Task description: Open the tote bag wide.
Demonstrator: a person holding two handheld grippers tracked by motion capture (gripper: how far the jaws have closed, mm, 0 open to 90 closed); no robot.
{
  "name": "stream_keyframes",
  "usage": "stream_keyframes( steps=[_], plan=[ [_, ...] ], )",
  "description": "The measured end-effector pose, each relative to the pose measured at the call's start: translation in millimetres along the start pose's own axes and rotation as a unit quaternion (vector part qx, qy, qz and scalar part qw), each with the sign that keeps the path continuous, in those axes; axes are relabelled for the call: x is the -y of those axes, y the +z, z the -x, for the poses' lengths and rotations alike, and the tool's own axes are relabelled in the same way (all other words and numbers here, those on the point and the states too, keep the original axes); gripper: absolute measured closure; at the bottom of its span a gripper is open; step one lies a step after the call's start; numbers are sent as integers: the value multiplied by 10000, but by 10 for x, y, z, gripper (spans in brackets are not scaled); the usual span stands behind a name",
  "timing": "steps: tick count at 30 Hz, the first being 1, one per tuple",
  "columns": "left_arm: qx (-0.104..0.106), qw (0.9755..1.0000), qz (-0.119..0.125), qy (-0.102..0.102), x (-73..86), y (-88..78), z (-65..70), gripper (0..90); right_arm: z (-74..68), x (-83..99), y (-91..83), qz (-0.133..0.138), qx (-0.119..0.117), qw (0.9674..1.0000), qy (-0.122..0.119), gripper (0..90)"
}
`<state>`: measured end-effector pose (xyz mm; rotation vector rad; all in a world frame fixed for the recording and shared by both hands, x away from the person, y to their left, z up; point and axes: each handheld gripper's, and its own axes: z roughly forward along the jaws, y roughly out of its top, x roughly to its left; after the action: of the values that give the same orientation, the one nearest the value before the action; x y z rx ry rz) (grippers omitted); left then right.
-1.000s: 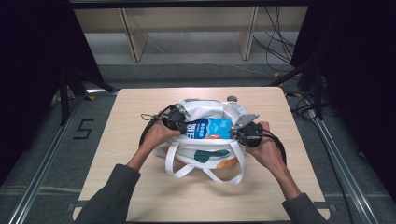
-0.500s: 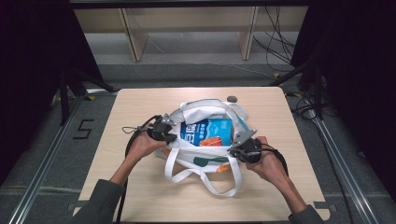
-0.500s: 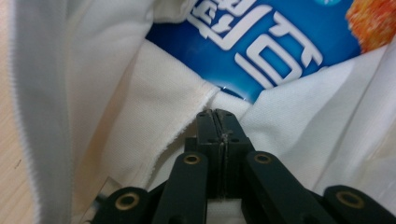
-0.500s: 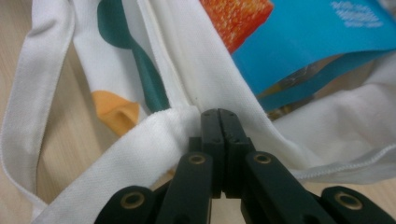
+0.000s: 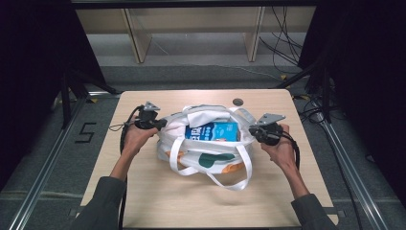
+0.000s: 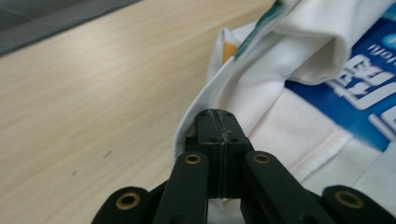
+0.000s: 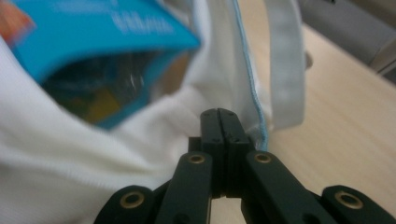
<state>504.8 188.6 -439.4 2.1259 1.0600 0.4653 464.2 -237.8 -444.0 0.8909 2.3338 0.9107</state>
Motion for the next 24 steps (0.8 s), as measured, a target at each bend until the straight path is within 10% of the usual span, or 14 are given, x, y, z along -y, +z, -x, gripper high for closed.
stream_keyframes(
  steps=[6,10,14,19,24],
  plan=[
    [-38,10000,-23,44,-5,-31,45,891,-45,134,194,-348,-68,9994,-40,900],
    [180,9992,216,282,-60,-147,258,846,-77,-34,-38,72,-15,9999,-128,900],
    [507,9962,365,614,-225,-151,560,834,-368,-285,-228,649,-761,9945,-303,900],
    [657,9965,173,490,-389,50,636,838,-635,-374,-116,303,-1094,9910,-707,900],
    [366,9979,-297,454,-532,397,618,852,-893,-274,-39,-304,-1656,9806,-1003,900]
  ],
)
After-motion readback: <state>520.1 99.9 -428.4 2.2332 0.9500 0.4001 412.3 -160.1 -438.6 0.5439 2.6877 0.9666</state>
